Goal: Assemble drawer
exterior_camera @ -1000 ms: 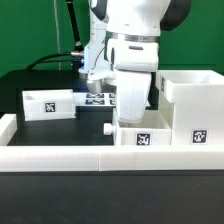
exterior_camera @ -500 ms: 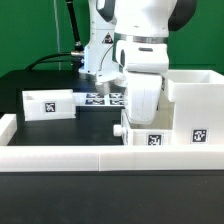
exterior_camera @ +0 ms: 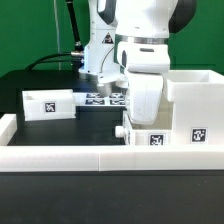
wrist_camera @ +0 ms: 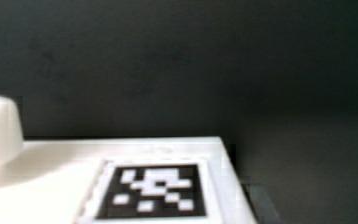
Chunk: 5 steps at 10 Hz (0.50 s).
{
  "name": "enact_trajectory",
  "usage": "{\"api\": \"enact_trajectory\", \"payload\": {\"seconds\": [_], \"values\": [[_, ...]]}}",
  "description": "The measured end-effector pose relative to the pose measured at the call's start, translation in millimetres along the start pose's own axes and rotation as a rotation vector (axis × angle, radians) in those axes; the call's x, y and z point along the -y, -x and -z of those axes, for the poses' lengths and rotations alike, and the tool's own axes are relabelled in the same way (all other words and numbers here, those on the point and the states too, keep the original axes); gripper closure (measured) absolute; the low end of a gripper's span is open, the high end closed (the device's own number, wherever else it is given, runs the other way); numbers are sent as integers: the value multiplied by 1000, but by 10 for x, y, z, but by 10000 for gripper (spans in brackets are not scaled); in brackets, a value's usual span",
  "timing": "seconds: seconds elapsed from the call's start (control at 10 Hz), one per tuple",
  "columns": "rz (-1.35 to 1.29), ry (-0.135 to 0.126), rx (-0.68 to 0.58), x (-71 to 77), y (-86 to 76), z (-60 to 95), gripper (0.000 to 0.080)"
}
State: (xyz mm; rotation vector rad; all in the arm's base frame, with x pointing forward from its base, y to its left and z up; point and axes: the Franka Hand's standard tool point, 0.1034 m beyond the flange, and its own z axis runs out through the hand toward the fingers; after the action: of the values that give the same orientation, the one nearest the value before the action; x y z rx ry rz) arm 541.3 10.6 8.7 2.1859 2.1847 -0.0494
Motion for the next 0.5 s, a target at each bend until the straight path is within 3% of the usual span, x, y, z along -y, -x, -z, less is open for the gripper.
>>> {"api": "enact_trajectory", "payload": {"seconds": [0.1, 0.2, 0.3, 0.4, 0.5], "values": [[0, 0, 0, 0, 0, 0, 757], [-6, 3, 0, -10, -6, 16, 678], [-9, 6, 0, -23, -6, 38, 475], [-11, 3, 3, -45, -3, 87, 333], [-17, 5, 5, -69, -2, 150, 333]]}}
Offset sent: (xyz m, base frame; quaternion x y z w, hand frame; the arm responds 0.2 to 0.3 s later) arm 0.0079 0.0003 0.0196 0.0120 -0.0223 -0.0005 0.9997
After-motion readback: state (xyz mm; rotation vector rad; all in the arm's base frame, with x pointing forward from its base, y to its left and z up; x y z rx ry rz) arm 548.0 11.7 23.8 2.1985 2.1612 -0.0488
